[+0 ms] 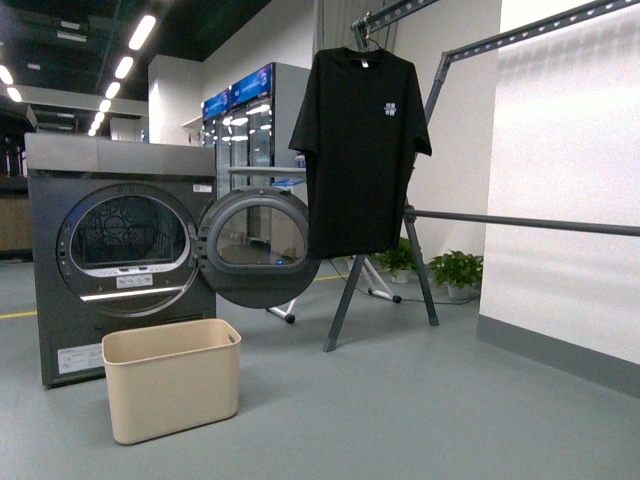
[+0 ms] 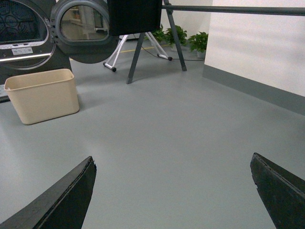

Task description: Move hamper under clothes hanger

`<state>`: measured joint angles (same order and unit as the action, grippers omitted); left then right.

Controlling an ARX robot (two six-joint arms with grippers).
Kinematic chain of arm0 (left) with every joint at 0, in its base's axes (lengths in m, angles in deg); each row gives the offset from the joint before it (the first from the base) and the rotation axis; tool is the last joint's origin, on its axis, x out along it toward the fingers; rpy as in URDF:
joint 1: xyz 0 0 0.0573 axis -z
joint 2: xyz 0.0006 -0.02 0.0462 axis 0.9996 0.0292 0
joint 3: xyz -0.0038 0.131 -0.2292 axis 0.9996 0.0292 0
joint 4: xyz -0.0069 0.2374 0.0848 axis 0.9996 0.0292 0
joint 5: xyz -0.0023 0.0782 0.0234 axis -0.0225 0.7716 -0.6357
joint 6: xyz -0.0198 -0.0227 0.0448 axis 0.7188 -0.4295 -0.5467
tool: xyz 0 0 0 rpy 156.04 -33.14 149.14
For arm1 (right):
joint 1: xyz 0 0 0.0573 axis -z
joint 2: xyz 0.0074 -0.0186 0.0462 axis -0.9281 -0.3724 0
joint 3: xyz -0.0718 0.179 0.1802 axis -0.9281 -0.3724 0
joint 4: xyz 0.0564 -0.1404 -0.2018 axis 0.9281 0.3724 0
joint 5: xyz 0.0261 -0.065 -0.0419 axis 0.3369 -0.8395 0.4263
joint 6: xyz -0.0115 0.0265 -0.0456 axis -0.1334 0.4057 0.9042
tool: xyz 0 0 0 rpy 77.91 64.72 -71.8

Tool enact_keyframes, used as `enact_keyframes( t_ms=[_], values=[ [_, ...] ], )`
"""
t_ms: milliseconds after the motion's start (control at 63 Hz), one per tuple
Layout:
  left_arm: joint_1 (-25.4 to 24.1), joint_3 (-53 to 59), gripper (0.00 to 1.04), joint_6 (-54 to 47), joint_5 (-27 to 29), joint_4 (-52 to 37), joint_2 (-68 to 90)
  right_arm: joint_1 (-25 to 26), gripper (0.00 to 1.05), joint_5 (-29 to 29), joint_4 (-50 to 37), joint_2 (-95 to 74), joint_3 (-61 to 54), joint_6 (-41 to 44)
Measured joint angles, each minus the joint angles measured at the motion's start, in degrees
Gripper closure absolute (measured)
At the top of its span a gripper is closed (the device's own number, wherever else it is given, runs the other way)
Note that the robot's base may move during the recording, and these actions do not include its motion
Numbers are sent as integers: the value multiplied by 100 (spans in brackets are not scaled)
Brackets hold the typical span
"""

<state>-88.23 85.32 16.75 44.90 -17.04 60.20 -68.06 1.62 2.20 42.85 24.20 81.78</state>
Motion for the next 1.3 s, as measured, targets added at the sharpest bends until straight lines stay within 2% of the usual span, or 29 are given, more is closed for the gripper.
enact_keyframes(
  t_ms=[1302],
  values=[
    [0,0,7,0,2,0,11,0,8,13,7,0,0,2]
  ],
)
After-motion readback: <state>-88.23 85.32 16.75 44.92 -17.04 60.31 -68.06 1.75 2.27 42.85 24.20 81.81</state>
